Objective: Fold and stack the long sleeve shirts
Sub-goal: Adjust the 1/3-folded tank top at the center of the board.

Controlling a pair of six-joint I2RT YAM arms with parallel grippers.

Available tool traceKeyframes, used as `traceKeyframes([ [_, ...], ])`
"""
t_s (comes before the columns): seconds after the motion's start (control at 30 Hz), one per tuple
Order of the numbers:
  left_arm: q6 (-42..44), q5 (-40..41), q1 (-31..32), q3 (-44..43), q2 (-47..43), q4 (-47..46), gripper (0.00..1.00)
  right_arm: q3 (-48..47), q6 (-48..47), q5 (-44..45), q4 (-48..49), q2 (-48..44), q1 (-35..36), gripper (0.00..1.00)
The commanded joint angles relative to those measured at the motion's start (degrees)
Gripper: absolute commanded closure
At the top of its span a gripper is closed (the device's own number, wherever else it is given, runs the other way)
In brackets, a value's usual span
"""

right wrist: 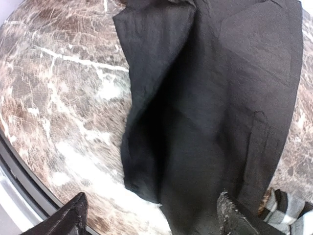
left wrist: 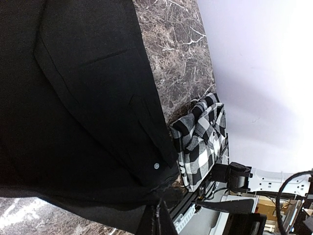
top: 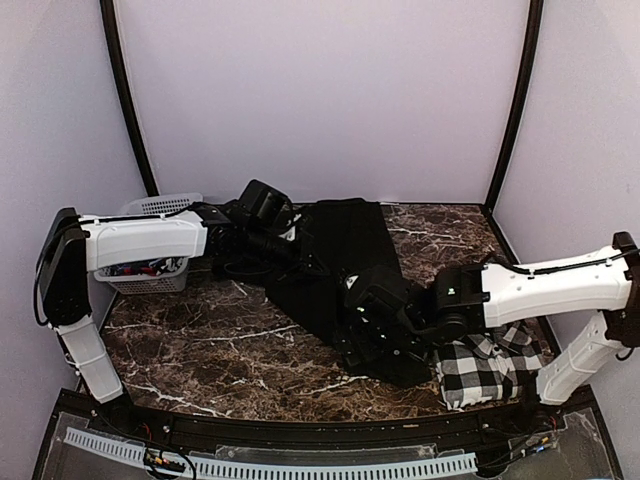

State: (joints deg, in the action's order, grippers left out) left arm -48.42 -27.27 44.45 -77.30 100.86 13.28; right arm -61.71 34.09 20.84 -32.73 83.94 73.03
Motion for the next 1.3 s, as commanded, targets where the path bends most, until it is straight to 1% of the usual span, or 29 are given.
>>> traceKeyframes([
  [0.0,0.9,-1.4,0.0,-2.0,0.1,-0.4,1.00,-5.6,3.7,9.6,-3.8,5.6,3.9,0.05],
  [0.07,0.9,-1.5,0.0,-2.0,0.1,-0.4,1.00,-7.7,5.6,12.7,-6.3,9.6,4.8,0.01],
  [0.17,1.0,-1.7,0.1,-2.0,0.0,-0.4,1.00,-10.4,8.9,15.8,-10.5,14.3,4.9,0.01],
  [0.27,1.1,-1.7,0.0,-2.0,-0.2,-0.3,1.00,-12.6,11.6,18.4,-14.0,16.8,4.9,0.01],
  [0.4,1.2,-1.3,0.0,-1.8,-1.0,0.0,1.00,-12.4,14.8,20.6,-18.3,16.2,4.9,0.01],
  [0.53,1.3,-0.9,0.0,-1.1,-2.1,0.5,1.00,-10.1,16.4,20.5,-20.8,13.5,4.8,0.02],
  [0.77,1.2,-0.3,0.1,1.5,-5.2,1.1,1.00,-5.6,16.6,18.4,-21.5,8.0,4.0,0.04],
  [0.93,0.5,-0.2,0.1,5.7,-8.6,1.0,1.00,-3.3,13.7,15.1,-18.3,5.8,3.5,0.05],
  [1.03,0.3,0.2,0.1,7.8,-10.0,0.6,1.00,-4.8,11.3,13.1,-15.8,4.8,4.0,0.06],
  [1.1,0.4,-0.3,0.0,7.6,-9.5,0.8,1.00,-6.9,11.1,14.1,-16.3,5.1,4.8,0.06],
  [1.27,0.4,-0.6,0.1,6.8,-8.4,0.4,1.00,-11.1,12.2,16.6,-17.1,10.2,6.6,0.01],
])
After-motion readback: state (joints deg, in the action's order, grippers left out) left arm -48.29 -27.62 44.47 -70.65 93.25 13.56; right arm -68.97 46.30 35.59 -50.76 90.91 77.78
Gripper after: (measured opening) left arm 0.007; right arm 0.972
